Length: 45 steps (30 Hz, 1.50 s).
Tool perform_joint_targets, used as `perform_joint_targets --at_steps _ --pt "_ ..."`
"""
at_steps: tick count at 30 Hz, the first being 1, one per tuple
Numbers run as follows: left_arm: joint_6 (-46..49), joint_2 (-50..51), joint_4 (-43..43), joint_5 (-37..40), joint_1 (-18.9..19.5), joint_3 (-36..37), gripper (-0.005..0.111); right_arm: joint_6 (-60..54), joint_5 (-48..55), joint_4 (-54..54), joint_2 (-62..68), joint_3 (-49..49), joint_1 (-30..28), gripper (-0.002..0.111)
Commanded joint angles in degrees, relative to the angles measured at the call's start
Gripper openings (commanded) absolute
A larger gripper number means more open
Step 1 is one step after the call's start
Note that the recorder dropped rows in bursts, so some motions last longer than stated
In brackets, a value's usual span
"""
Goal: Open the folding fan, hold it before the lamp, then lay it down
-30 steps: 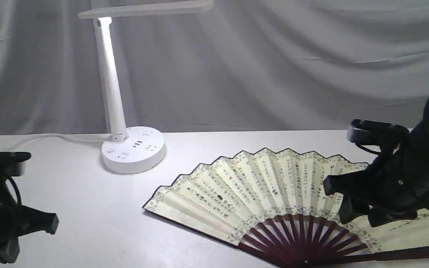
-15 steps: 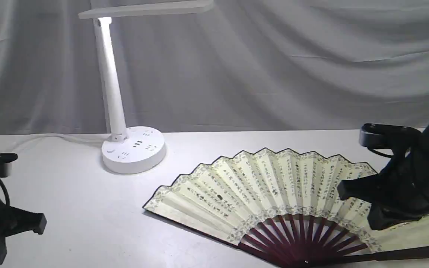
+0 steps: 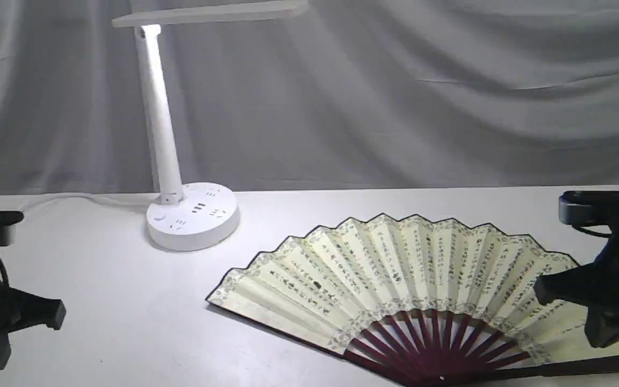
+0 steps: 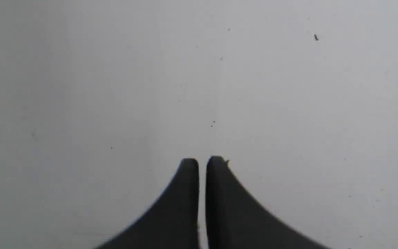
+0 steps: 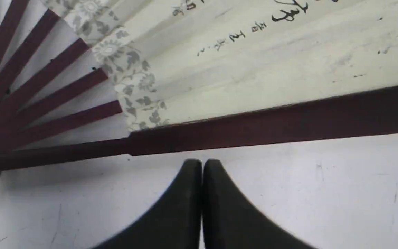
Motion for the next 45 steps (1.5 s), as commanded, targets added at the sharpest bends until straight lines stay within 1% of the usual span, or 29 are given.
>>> perform_joint_targets --at_steps 1,15,25,37,45 --pt "0.4 -2.7 0.0 -1.1 0.2 -0.4 0.0 -0.1 1.1 -1.2 -0.5 -0.2 -0.3 0.0" --pt "0.5 -10.5 0.0 0.3 0.2 -0.3 0.0 -0.5 -2.3 -3.0 -13.2 5.1 -0.3 0.0" --pt "0.3 -19.5 0.0 1.2 0.2 -0.3 0.0 -0.5 -2.0 -3.3 -23.0 5.1 -0.3 0.0" --pt "0.3 -33.6 0.0 3.7 0.2 -0.2 0.0 -0.9 -0.2 -3.3 -36.8 5.1 -0.3 0.0" --pt "0.3 -45.4 0.0 3.3 0.2 2.8 0.0 -0.9 2.0 -3.3 -47.9 5.1 -0.3 0.0"
